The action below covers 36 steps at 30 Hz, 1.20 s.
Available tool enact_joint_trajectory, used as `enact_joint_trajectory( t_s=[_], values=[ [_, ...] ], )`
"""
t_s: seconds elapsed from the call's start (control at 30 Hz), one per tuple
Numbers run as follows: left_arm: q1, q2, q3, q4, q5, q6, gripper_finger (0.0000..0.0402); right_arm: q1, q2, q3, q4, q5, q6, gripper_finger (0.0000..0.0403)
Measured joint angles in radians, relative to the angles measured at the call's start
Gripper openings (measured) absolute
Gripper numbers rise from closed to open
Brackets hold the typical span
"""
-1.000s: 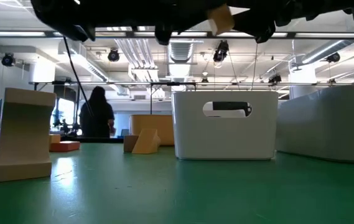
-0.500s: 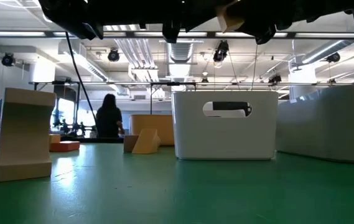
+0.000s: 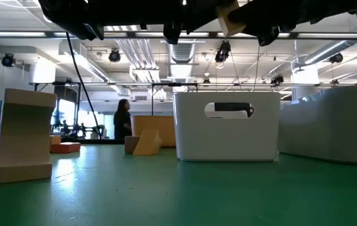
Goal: Sort & place blocks by color
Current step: Put the yellow block into the gray bin
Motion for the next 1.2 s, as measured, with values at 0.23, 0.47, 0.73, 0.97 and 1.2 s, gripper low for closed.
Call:
enact_joint_trajectory(
  t_s=[0.23, 0.47, 0.73, 0.97, 1.2],
  values=[
    [0.000, -0.001, -0.003, -0.010, -0.002, -0.001, 0.0166, 0.000, 0.000, 0.000, -0.005, 0.006, 0.019, 0.0119],
    [0.000, -0.001, -0.003, -0.024, 0.001, -0.050, 0.0179, 0.000, 0.000, 0.000, -0.014, 0.007, 0.032, 0.0123],
    [-0.001, -0.004, -0.004, -0.060, -0.001, -0.043, 0.0270, -0.001, -0.002, 0.000, -0.052, 0.008, 0.059, 0.0123],
    [-0.001, -0.085, -0.005, -0.296, -0.005, 0.001, 0.0308, -0.011, -0.052, 0.022, -0.403, 0.008, 0.275, 0.0123],
    [0.000, -0.184, -0.007, -0.440, -0.043, 0.001, 0.0309, -0.014, -0.030, 0.218, -1.103, -0.029, 0.530, 0.0123]
  ],
)
